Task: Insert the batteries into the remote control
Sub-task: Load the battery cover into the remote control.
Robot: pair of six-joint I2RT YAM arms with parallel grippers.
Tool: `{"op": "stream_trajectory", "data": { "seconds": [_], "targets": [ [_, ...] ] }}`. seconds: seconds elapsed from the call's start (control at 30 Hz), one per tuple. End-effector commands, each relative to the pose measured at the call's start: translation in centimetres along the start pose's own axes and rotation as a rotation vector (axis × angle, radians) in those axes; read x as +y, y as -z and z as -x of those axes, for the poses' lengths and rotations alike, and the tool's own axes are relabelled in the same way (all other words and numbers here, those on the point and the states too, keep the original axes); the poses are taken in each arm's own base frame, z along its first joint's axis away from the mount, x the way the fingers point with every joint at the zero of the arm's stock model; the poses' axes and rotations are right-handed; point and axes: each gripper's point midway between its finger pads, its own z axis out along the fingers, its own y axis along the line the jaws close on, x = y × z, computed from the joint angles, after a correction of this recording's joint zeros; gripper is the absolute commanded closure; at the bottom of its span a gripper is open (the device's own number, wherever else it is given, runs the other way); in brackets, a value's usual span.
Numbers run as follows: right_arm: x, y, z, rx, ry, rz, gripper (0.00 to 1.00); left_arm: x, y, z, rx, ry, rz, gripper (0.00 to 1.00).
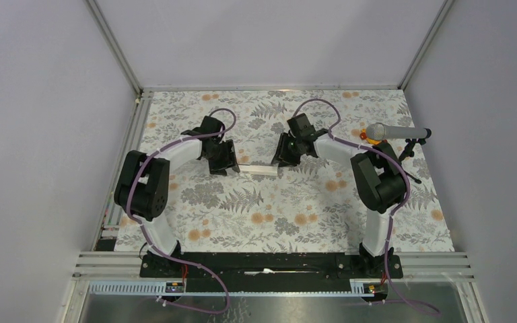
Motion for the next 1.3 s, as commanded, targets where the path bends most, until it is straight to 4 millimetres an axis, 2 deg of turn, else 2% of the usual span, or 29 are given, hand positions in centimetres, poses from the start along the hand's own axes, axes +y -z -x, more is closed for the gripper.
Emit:
{"op": "stream_trajectory", "data": {
  "seconds": [0.0,0.1,0.2,0.3,0.4,0.5,0.6,0.8,0.9,1.07,1.27],
  "targets": [
    [1.3,2.2,2.4,-0.072,0.1,0.025,0.56,-0.8,2.6,2.0,-0.098,-0.044,-0.014,0.44],
    [1.6,3.5,3.1,-0.108,0.138,0.022,0.49,-0.9,3.3,2.3,-0.127,-0.041,-0.035,0.41],
    [0.9,4.1,3.0,-0.12,0.145,-0.011,0.44,-1.3,3.7,2.7,-0.157,-0.032,-0.073,0.38],
    [0.6,3.8,2.0,-0.085,0.152,0.004,0.43,-2.3,3.4,2.6,-0.152,-0.029,-0.136,0.32],
    [1.4,3.4,1.0,-0.053,0.205,0.093,0.43,-3.0,3.0,2.5,-0.134,-0.016,-0.183,0.17],
    [2.2,3.3,0.1,-0.046,0.297,0.151,0.44,-3.3,2.4,2.3,-0.123,-0.004,-0.207,0.13],
    [1.4,3.3,0.0,-0.057,0.33,0.102,0.45,-3.0,1.7,2.1,-0.108,0.013,-0.196,0.15],
    [0.1,3.0,-1.3,0.045,0.215,-0.021,0.5,-3.6,0.5,2.0,-0.074,0.033,-0.22,0.32],
    [0.0,2.5,-2.4,0.101,0.144,-0.024,0.52,-3.7,0.0,1.7,-0.052,0.036,-0.225,0.41],
    [0.8,1.5,-3.2,0.144,0.064,0.013,0.51,-3.4,-0.3,1.2,-0.033,0.043,-0.22,0.4],
    [0.6,0.5,-3.4,0.163,0.047,0.013,0.5,-3.2,-0.5,0.9,-0.021,0.045,-0.212,0.4]
  ]
}}
